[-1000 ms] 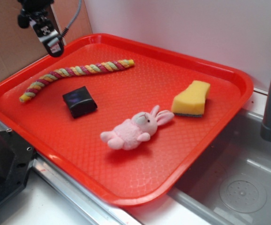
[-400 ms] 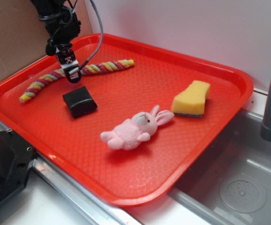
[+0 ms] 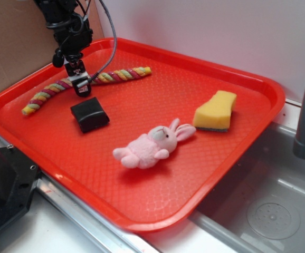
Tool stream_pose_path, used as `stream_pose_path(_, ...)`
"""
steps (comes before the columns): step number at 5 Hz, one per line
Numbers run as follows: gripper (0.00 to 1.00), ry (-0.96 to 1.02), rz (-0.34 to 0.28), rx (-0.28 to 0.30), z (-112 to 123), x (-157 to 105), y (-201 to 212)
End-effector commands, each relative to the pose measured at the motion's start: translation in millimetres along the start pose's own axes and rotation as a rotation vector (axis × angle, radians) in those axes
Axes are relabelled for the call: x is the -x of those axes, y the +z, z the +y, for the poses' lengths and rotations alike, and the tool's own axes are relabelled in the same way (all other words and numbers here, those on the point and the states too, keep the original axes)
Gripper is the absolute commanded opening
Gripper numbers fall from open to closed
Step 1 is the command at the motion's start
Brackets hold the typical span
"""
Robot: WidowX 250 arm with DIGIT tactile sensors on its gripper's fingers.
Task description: Grab the multicolored rope.
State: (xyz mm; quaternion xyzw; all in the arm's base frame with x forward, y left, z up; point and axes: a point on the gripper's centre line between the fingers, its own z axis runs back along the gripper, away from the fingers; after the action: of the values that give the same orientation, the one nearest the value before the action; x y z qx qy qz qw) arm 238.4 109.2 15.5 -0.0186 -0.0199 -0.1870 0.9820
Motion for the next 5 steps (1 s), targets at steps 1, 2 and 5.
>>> stream_pose_path(1, 0.00, 0.003, 0.028, -0.031, 2, 2, 6)
stream_pose_path(2, 0.00, 0.023, 0.047, -0.043, -2, 2, 14)
stream_pose_path(5, 0.00, 0.655, -0.005, -0.144, -59, -1, 121)
